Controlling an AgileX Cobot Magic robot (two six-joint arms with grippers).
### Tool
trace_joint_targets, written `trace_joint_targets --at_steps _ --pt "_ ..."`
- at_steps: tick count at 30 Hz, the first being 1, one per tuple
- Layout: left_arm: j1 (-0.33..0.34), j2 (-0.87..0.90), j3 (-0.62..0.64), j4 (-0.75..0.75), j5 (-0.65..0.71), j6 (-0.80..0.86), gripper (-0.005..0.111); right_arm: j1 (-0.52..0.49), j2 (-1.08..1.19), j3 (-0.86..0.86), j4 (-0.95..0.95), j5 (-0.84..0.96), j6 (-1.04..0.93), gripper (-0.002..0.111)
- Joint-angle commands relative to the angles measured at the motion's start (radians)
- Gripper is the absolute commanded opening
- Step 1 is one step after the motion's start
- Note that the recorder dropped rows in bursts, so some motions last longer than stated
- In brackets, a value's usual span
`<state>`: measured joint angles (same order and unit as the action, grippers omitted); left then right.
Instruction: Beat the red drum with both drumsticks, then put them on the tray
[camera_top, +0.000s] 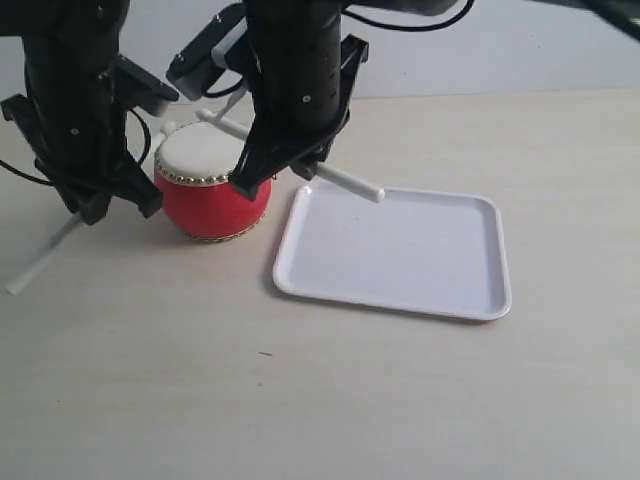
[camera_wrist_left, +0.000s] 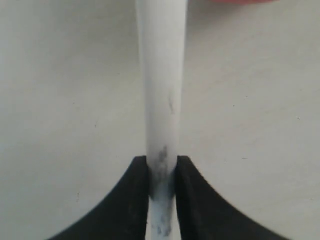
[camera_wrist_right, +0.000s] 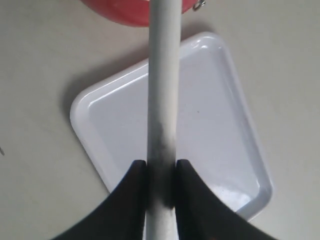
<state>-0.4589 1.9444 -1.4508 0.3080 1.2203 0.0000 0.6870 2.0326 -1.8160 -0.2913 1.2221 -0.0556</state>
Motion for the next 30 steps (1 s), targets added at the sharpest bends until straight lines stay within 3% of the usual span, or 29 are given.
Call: trace_joint_targets --at_steps 1,12,17,23,30 --pt "-0.011 0.076 -0.005 -0.002 0.001 0.005 0.0 -0.004 -0.061 -0.006 -0.044 -0.001 0.007 0.0" --pt "-0.011 -0.007 -0.005 0.029 -0.029 -0.012 0.0 -0.004 -0.035 -0.006 -0.131 -0.001 0.07 0.0" --pt "-0.011 -0.097 -0.005 -0.063 -0.1 -0.007 0.0 -0.057 -0.028 -0.006 -0.11 -0.001 0.108 0.0" --pt "-0.011 -0.185 -0.005 -0.408 -0.186 0.177 0.0 -0.145 -0.028 -0.006 0.003 -0.001 0.084 0.0" --pt "-0.011 -0.226 -0.005 -0.986 -0.263 0.53 0.0 -0.172 -0.028 -0.006 0.076 -0.001 0.036 0.0"
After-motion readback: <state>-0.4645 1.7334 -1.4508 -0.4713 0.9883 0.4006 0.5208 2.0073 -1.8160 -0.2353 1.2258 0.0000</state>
